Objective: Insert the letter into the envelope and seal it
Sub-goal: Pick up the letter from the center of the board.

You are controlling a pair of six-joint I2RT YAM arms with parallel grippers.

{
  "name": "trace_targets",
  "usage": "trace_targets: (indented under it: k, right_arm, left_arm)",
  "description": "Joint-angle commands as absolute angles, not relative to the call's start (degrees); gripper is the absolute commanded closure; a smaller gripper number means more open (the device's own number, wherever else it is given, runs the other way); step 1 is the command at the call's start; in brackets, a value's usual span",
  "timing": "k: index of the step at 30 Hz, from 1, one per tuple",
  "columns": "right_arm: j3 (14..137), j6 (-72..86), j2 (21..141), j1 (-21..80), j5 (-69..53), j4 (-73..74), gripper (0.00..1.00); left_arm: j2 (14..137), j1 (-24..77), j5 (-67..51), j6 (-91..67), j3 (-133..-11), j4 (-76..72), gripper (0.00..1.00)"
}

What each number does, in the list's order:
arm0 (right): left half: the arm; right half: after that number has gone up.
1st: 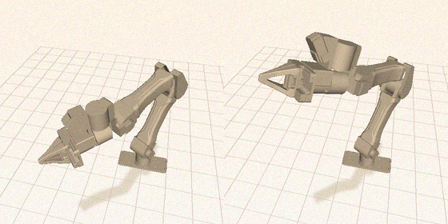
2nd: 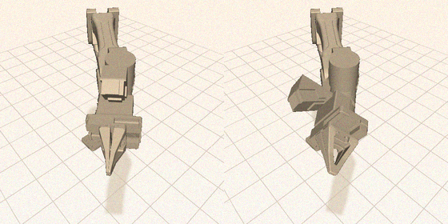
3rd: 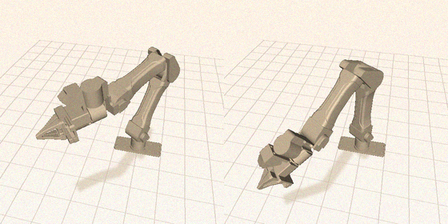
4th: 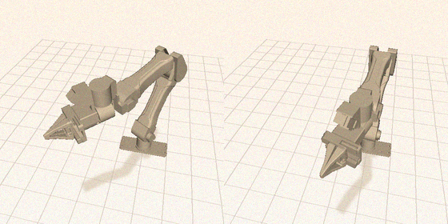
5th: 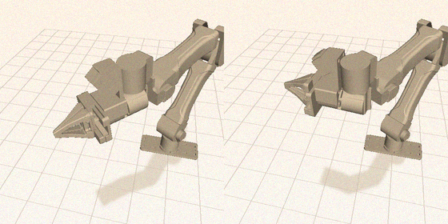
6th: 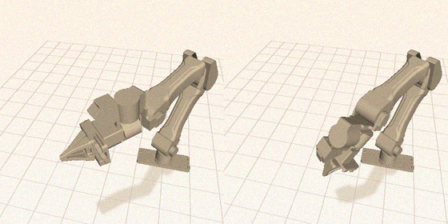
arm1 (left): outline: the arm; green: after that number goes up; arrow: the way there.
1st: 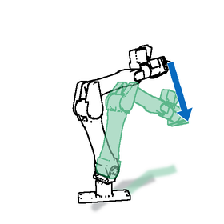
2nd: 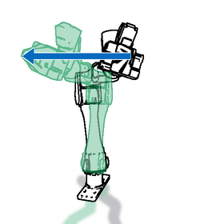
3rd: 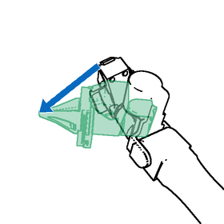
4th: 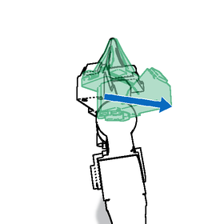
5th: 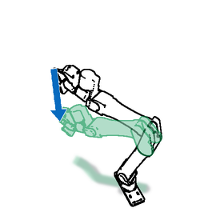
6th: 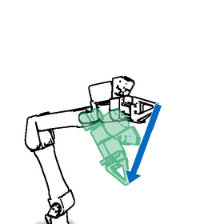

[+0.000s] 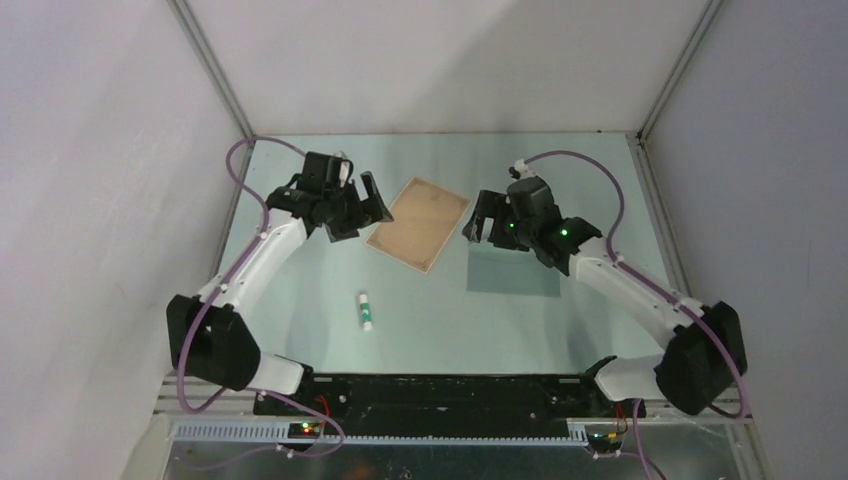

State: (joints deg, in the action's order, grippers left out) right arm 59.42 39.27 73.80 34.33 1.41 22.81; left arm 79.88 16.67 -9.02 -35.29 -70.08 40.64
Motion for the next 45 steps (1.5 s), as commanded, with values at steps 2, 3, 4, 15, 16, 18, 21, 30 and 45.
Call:
trace_targets:
  k: [2,3,4,15,16,18,21,30,45]
  right_arm:
    - [63.9,40.5,81.1,34.0,-3.3,20.6,0.05]
    - [64.3,39.9,82.5,34.1,-3.2,20.8,0.05]
    - [65.0,39.6,83.2,34.5,-2.6,21.0,0.05]
    - [69.7,37.6,94.6,32.2,-7.4,28.7,0.15]
    - [69.8,37.1,95.6,32.1,-7.3,29.1,0.16]
    - [69.9,36.0,97.2,32.0,-7.3,29.2,0.17]
    - [70.8,36.2,100.0,31.7,-11.1,27.4,0.21]
    - [73.4,39.0,108.6,37.9,-12.5,26.0,0.23]
    - [71.5,42.2,106.8,31.0,-10.0,22.9,0.21]
  left_arm:
    - [81.2,15.2,-14.8,-33.9,-73.7,39.3,0.01]
    - [81.3,15.0,-15.0,-34.0,-73.7,39.0,0.01]
    - [81.5,14.9,-14.9,-34.1,-73.7,39.0,0.0]
    - [79.2,15.4,-15.3,-35.6,-64.9,36.1,0.0]
    - [78.9,15.5,-15.3,-35.7,-63.6,35.8,0.0]
    - [78.2,15.6,-15.3,-36.0,-61.9,35.4,0.0]
    - [77.4,15.6,-15.6,-36.2,-60.3,35.2,0.0]
    - [75.1,15.6,-14.4,-35.6,-59.1,36.4,0.0]
    - [75.6,15.6,-18.4,-33.0,-59.0,35.2,0.0]
